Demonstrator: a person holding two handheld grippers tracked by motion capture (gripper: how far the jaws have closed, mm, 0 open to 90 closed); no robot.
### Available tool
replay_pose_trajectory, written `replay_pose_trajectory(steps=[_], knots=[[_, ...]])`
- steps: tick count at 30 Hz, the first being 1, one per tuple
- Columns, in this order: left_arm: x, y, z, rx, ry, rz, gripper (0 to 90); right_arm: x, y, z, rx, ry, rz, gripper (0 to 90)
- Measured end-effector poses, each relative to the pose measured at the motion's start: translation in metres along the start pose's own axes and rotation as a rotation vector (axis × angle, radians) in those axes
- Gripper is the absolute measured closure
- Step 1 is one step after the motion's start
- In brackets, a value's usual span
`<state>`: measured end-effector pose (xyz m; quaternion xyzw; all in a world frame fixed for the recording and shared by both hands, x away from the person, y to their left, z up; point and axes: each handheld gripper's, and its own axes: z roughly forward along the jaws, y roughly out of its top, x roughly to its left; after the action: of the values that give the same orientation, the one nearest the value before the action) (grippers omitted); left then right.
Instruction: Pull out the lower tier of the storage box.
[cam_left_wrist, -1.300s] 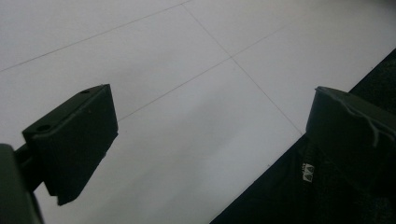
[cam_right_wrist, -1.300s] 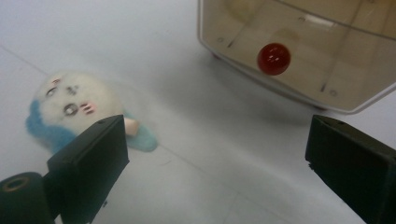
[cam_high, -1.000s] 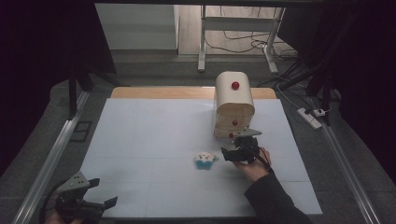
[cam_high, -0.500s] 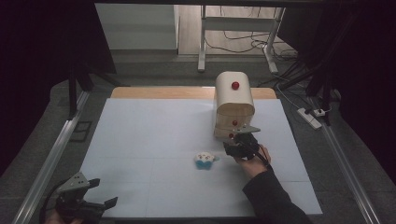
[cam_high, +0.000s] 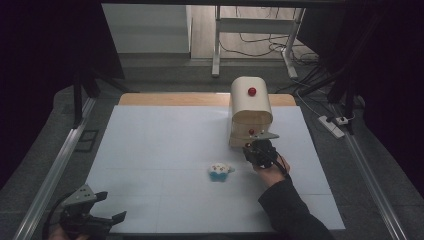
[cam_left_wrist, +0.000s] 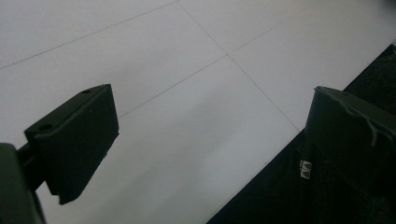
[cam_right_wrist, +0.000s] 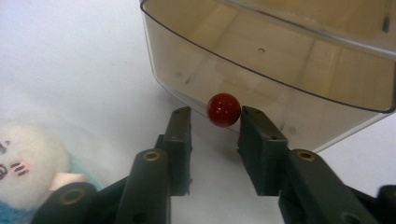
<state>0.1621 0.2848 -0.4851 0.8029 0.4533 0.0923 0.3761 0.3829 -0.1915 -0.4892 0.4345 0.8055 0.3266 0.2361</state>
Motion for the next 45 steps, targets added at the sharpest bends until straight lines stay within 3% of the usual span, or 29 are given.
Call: replay_pose_trajectory(steps=[14, 26, 45], knots=[[-0.001, 0.0, 0.0, 0.004, -0.001, 0.004, 3.3, -0.001, 0.005, 0.001, 0.042, -0.019, 0.05, 73.8], [0.0, 0.0, 0.0, 0.002, -0.004, 0.002, 3.4, 0.002, 0.003, -0.002, 0.057, -0.02, 0.045, 74.1], [0.001, 0.0, 0.0, -0.004, -0.008, -0.006, 3.3, 0.007, -0.009, -0.019, 0.077, 0.025, 0.015, 74.0]])
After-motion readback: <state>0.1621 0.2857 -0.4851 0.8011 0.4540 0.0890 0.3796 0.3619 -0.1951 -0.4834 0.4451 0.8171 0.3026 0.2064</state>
